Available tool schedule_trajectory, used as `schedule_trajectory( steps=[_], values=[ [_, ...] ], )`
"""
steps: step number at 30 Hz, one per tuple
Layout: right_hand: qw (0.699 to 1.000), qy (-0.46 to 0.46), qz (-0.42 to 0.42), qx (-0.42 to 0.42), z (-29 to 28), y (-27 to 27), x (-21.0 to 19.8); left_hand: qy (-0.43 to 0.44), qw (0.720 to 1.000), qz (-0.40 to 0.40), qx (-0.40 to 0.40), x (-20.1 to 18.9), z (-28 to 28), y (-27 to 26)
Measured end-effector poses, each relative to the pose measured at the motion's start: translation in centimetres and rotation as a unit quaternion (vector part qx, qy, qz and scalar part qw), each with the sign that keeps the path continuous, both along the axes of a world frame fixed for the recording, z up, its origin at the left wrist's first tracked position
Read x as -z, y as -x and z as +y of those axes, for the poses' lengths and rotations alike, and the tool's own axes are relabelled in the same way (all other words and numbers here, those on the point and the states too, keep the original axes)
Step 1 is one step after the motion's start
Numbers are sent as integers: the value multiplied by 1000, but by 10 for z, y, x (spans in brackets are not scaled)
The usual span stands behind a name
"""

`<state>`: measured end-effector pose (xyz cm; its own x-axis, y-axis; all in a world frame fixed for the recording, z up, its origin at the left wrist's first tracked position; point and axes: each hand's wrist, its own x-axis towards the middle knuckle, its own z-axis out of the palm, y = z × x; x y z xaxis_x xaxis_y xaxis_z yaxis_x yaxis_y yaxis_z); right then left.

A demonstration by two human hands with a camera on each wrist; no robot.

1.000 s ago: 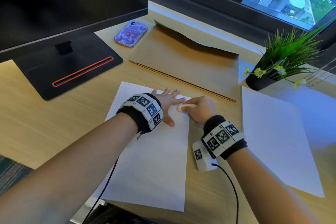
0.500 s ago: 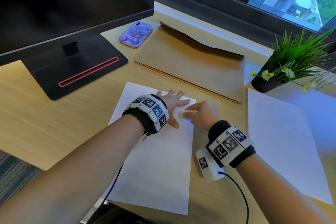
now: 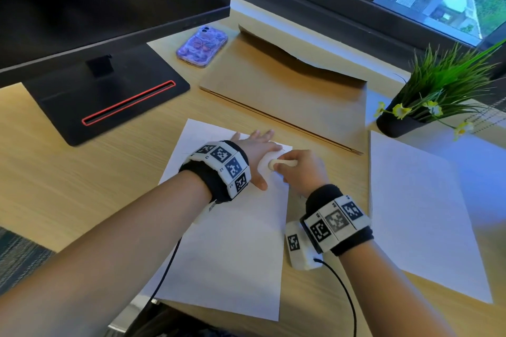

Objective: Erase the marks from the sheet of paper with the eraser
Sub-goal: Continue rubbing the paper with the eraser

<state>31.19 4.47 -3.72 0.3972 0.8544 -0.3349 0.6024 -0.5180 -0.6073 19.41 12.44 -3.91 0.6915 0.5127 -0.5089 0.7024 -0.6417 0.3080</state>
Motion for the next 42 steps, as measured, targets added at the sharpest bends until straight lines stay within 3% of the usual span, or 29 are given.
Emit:
schedule_trajectory(
  steps=[4, 8, 13, 18, 24, 29, 33, 38, 42],
  values=[
    [1000, -11, -17, -19, 1, 3, -3, -8, 1000, 18, -22, 0, -3, 1],
    [998, 37, 35, -44, 1, -3, -8, -10, 999, 42, -8, 1, -2, 2],
    [998, -30, 38, 27, 11, -9, -9, -11, 999, 41, -6, 0, -2, 3],
    [992, 80, 46, -89, -1, -7, -13, -8, 999, 48, 3, -1, -2, 3],
    [999, 23, 19, -19, 15, -11, -13, -11, 999, 41, -3, 1, -3, 3],
    [989, 94, 78, -87, -1, 1, -15, -5, 999, 46, 4, 1, 0, 4],
    [998, 26, 45, -27, 16, -6, -12, -2, 999, 32, -6, 2, -1, 4],
    [990, 56, -31, -124, 2, 1, -8, 2, 999, 41, 2, 3, 1, 5],
    [995, 45, -11, -85, 14, -5, -13, -2, 999, 34, -1, 2, 0, 5]
  ],
)
